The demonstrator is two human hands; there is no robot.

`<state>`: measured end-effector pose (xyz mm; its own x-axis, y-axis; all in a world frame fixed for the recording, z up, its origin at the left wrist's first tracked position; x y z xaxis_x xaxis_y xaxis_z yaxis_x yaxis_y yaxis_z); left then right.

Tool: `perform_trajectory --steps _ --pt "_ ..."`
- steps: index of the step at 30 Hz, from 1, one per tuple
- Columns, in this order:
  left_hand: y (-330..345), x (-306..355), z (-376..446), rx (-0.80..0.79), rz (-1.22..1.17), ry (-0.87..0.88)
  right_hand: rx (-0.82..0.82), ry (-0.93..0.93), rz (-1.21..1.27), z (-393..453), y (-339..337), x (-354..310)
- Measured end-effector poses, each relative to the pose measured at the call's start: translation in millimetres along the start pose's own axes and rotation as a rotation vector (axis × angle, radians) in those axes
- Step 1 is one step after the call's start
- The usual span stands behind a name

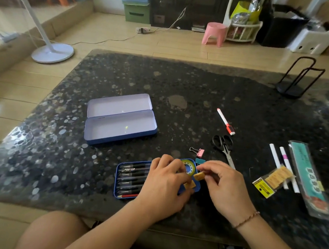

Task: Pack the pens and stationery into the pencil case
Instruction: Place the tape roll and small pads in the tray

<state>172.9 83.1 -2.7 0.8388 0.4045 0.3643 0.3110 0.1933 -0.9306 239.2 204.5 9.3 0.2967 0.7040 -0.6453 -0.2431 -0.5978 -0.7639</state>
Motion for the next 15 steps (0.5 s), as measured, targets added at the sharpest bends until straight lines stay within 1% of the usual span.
perform_trajectory --steps 2,4,6,11,15 --pt "-3.2 -0.3 3.6 0.015 -0.063 -0.009 0.012 -0.004 0.003 0.0 -3.9 0.6" --pt "-3.6 4.4 9.1 0.011 -0.026 0.014 0.015 -0.003 -0.01 0.2 -5.9 1.9" --pt "-1.7 7.1 14.8 -0.032 0.0 0.013 0.003 0.01 -0.03 0.2 -4.3 3.1" --pt "0.0 2.1 19.8 -0.099 -0.016 0.004 -0.08 0.017 -0.054 -1.0 -1.3 6.0" --pt "-1.6 -0.8 21.1 -0.114 -0.009 0.038 -0.116 0.034 -0.07 0.0 -1.9 9.0"
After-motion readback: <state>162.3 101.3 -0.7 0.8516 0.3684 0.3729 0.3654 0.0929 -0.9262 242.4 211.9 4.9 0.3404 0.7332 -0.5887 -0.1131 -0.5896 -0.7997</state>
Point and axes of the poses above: each hand's wrist, its own z-axis towards the middle knuckle, its own y-axis out of the palm, x = y × z, the point moved 7 cm from there along z, towards the middle knuckle, and after that the axes turned 10 degrees about -x, right-handed, at the moved point
